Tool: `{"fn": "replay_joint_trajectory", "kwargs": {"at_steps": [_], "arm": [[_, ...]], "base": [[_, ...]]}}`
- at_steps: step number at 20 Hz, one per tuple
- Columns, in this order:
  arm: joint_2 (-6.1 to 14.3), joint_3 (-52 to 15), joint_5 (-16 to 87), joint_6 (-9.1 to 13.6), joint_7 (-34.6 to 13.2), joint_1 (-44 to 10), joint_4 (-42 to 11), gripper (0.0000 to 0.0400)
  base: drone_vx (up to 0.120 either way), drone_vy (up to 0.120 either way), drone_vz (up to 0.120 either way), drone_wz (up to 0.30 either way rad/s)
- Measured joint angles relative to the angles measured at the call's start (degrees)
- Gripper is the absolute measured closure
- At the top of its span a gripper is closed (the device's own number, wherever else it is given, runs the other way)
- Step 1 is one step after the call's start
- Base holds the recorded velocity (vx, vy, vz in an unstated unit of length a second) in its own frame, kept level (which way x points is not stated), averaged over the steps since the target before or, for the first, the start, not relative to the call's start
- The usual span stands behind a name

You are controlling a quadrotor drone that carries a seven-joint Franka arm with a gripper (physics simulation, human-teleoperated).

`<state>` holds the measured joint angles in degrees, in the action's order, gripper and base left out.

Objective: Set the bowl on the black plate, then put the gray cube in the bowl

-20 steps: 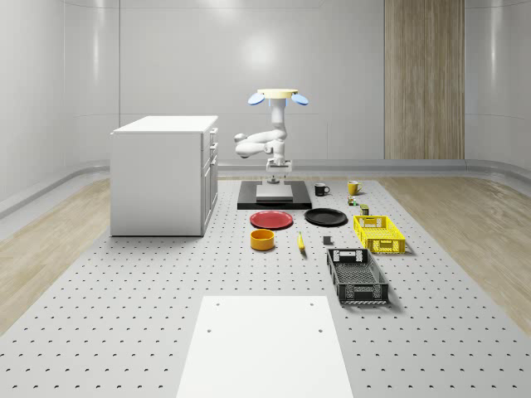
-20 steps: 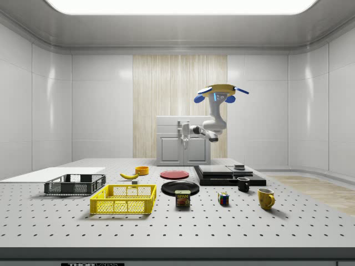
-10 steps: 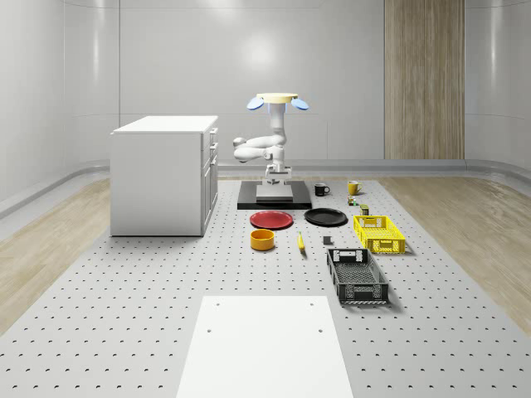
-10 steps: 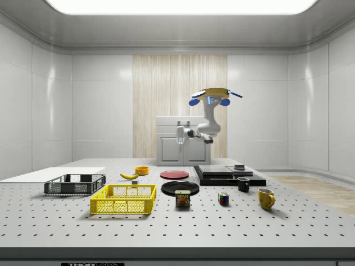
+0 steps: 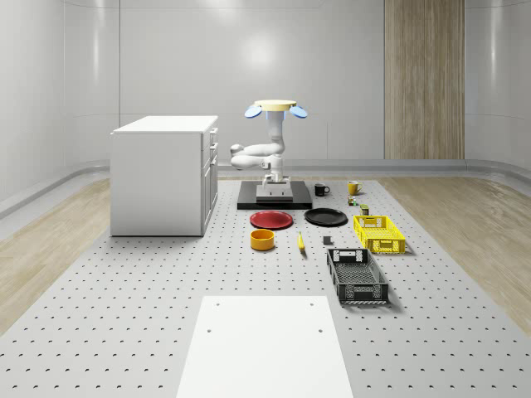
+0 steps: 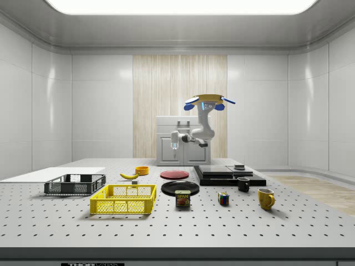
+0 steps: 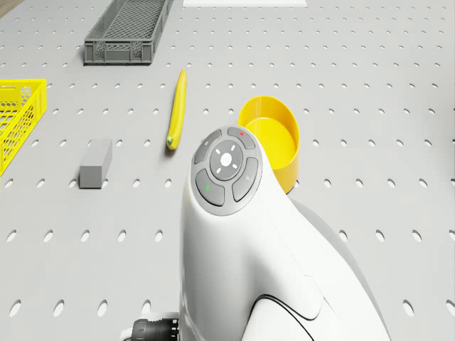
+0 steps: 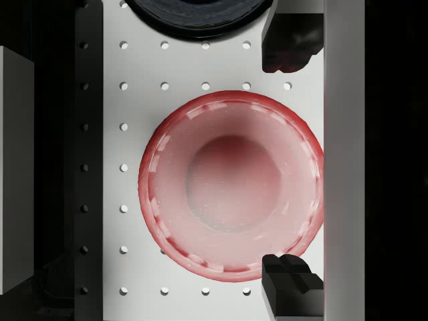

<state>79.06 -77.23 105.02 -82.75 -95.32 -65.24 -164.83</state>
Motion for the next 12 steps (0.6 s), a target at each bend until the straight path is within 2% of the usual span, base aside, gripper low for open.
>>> {"fn": "replay_joint_trajectory", "kwargs": {"at_steps": [1,5,12], "arm": [[0.2,0.0,-0.1,-0.2,0.0,0.0,0.0,0.0],[0.8,-0.2,-0.4,-0.8,-0.2,-0.2,0.0,0.0],[1.9,-0.4,-0.8,-1.8,-0.4,-0.5,0.1,0.0]], "base": [[0.12,-0.12,-0.08,0.0],[0.12,0.0,0.0,0.0],[0.12,0.0,-0.109,0.0]]}}
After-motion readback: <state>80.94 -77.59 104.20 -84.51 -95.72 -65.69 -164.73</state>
